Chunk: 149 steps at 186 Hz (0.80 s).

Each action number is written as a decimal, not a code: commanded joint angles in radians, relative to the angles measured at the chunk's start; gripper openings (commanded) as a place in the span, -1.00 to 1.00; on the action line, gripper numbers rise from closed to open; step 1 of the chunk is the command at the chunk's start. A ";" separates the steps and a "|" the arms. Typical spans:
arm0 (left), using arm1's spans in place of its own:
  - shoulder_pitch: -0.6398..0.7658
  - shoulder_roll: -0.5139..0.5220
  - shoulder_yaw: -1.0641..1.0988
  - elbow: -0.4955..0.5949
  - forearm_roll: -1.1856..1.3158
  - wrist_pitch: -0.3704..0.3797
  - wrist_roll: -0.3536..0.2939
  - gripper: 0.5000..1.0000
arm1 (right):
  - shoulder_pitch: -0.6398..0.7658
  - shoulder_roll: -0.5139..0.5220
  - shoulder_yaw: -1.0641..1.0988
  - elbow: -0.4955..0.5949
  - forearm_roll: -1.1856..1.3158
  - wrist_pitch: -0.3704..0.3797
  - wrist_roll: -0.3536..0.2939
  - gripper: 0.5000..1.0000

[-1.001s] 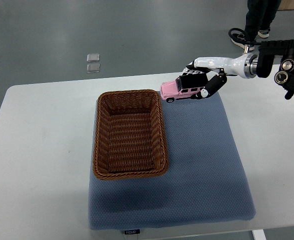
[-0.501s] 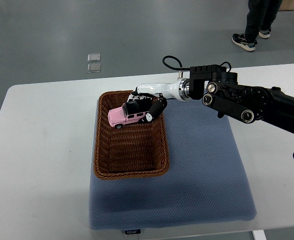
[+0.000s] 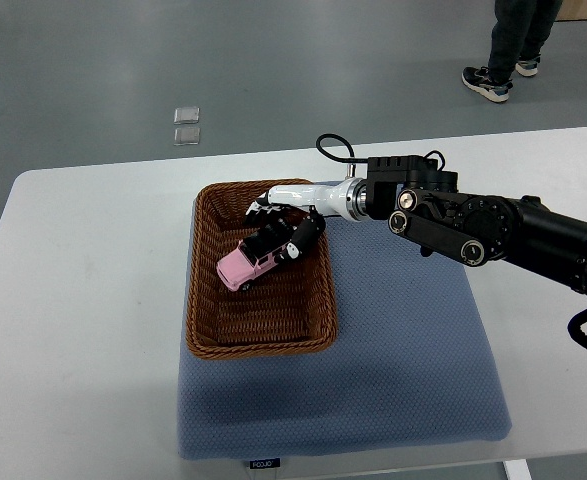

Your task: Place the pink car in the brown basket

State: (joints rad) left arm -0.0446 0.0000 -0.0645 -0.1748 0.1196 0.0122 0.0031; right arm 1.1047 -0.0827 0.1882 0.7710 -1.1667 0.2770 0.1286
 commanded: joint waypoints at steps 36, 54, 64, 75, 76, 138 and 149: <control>0.000 0.000 0.000 0.000 0.000 0.002 0.000 1.00 | 0.009 -0.048 0.114 0.002 0.064 0.008 -0.001 0.65; 0.000 0.000 0.000 0.000 0.000 0.000 0.000 1.00 | -0.006 -0.081 0.229 0.002 0.130 0.008 -0.001 0.65; 0.000 0.000 0.000 0.000 0.000 0.002 0.000 1.00 | -0.034 -0.086 0.309 0.002 0.192 0.008 -0.001 0.65; 0.000 0.000 0.000 0.000 0.000 0.002 0.000 1.00 | -0.083 -0.091 0.393 0.002 0.271 0.005 -0.001 0.65; 0.000 0.000 0.000 0.000 0.000 0.002 0.000 1.00 | -0.091 -0.092 0.410 0.002 0.284 0.004 -0.001 0.65; 0.000 0.000 0.000 -0.003 0.000 0.002 0.000 1.00 | -0.384 -0.081 0.807 -0.002 0.860 0.010 0.008 0.65; 0.000 0.000 0.000 -0.006 0.000 0.002 0.000 1.00 | -0.414 -0.081 0.812 -0.007 0.923 0.008 0.028 0.65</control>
State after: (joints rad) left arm -0.0445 0.0000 -0.0645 -0.1779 0.1196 0.0133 0.0028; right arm 0.7517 -0.1645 0.9722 0.7693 -0.3702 0.2834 0.1338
